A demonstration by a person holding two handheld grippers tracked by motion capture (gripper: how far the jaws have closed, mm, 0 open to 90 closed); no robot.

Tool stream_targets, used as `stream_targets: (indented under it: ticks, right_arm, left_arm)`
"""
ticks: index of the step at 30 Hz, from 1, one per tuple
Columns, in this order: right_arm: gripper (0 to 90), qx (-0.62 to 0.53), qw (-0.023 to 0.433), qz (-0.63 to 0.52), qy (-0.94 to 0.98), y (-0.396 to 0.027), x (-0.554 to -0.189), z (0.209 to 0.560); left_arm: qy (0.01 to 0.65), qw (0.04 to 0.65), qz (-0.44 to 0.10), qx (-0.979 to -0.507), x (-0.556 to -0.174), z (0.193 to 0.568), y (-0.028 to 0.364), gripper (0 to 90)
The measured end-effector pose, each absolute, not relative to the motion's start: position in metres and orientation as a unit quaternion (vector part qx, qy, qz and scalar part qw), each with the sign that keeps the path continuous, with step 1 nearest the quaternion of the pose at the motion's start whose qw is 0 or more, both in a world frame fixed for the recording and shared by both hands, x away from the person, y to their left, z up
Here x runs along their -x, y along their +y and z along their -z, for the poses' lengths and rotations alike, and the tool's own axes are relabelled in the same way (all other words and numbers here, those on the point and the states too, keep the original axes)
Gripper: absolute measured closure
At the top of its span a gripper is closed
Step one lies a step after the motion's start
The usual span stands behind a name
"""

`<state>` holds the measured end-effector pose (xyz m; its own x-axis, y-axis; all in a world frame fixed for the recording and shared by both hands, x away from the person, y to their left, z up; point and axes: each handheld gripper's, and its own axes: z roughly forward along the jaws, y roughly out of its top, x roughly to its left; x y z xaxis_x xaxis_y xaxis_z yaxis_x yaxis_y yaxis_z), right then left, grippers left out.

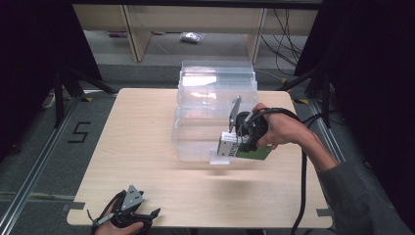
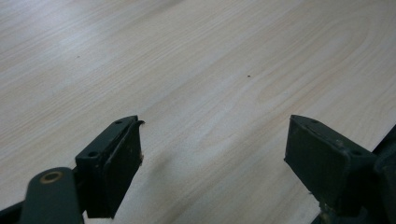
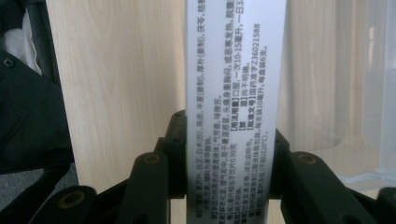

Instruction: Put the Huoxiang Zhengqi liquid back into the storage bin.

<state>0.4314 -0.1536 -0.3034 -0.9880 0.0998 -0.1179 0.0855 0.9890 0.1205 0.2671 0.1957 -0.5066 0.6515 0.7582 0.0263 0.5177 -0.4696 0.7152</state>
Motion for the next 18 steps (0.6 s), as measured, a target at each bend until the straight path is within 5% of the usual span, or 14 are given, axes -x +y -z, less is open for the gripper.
stream_targets:
  ticks: [18]
  right_arm:
    - [64.6, -0.052, 0.066, -0.036, 0.996, -0.150, -0.468, 0.303]
  left_arm:
    - [0.386, 0.352, -0.169, -0.836, -0.269, 0.509, 0.197, 18.1]
